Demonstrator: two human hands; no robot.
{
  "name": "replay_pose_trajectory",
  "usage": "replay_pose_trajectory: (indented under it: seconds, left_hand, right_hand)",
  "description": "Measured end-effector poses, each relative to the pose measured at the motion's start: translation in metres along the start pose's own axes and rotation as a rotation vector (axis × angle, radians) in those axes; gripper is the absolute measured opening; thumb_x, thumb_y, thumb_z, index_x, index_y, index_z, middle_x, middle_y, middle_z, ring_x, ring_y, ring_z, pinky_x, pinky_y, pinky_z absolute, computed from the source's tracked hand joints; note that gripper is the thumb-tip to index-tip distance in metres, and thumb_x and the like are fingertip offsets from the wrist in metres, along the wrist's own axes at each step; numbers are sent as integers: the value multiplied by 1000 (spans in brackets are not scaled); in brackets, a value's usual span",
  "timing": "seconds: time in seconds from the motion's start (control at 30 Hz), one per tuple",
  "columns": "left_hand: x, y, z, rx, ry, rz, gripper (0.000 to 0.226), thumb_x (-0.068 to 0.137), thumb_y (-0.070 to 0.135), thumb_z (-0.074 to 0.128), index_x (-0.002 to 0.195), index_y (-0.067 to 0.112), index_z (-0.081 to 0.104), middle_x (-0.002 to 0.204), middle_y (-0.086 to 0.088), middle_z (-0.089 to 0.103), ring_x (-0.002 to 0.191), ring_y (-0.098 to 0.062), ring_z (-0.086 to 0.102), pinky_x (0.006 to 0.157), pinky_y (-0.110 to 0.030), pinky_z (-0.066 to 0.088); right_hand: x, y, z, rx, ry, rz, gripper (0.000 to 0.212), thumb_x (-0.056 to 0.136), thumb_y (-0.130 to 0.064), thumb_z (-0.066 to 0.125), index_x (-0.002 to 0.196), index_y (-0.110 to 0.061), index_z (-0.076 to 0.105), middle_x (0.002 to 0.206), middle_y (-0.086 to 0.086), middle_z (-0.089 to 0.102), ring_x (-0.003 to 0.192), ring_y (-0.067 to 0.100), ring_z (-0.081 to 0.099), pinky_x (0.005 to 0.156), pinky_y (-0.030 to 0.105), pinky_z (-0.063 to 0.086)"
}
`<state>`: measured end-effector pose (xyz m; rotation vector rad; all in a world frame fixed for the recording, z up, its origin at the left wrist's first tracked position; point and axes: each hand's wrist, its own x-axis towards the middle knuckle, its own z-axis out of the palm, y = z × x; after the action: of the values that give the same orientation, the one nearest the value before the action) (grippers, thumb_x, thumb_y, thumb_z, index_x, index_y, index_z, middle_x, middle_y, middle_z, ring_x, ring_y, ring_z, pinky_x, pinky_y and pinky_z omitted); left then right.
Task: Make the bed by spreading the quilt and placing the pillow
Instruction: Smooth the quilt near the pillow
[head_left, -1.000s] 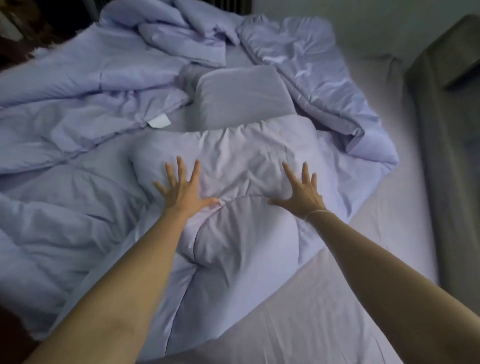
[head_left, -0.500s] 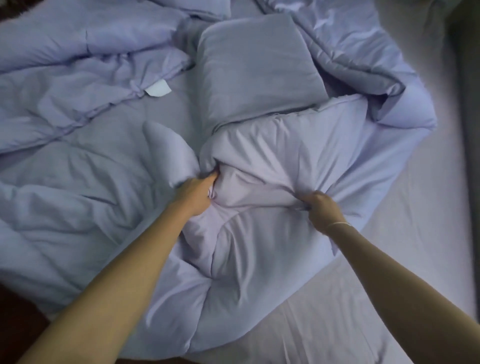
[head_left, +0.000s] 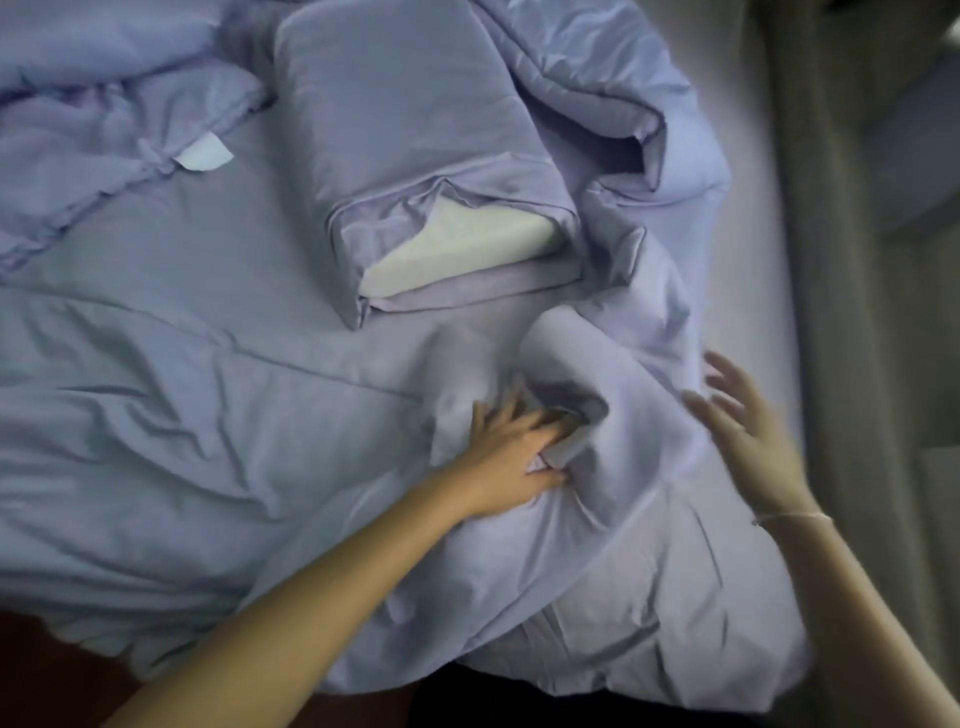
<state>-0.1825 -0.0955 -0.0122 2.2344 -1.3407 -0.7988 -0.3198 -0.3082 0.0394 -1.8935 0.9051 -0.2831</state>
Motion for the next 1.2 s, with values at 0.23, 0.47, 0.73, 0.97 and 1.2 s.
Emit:
replay_pose_trajectory:
  seconds: [0.23, 0.47, 0.73, 0.97, 1.2]
  left_hand:
    - [-5, 5, 31, -442, 171, -35, 51, 66, 18, 44, 110, 7, 65, 115, -13, 63, 108, -20, 56, 100, -30, 41]
    - [-17, -26, 38, 1, 285, -312, 92, 72, 64, 47, 149, 22, 22, 158, -16, 8, 145, -37, 7, 112, -53, 17]
    - [10, 42, 83, -135, -83, -226, 103, 74, 64, 62, 147, 41, -6, 157, -9, -19, 146, -31, -3, 117, -51, 16]
    - [29, 48, 102, 109, 89, -237, 100, 65, 84, 45, 148, 41, 10, 160, -3, 6, 144, -34, 13, 111, -56, 21]
    - [46, 56, 103, 140, -155, -235, 102, 78, 53, 63, 145, 43, -12, 159, -7, 6, 138, -41, 24, 106, -60, 29]
  right_hand:
    - [-13, 56, 67, -544, -350, -53, 63, 84, -17, 65, 141, -30, 42, 151, 10, 37, 132, 29, 44, 101, 30, 35]
    - [-42, 81, 9, -503, -105, -115, 52, 76, 10, 50, 120, -14, 66, 122, 7, 66, 113, 27, 61, 93, 12, 34]
    - [-125, 150, -86, -517, 66, 339, 30, 77, 3, 49, 87, -16, 69, 87, 17, 68, 87, 40, 60, 69, 32, 40]
    - [-139, 110, -66, -502, 482, -164, 66, 78, -15, 53, 142, -9, 38, 154, 19, 26, 143, 30, 26, 114, 46, 27]
    - [-89, 152, -60, -940, 18, -90, 49, 83, -22, 45, 132, -20, 50, 155, 18, 20, 137, 52, 22, 94, 67, 41]
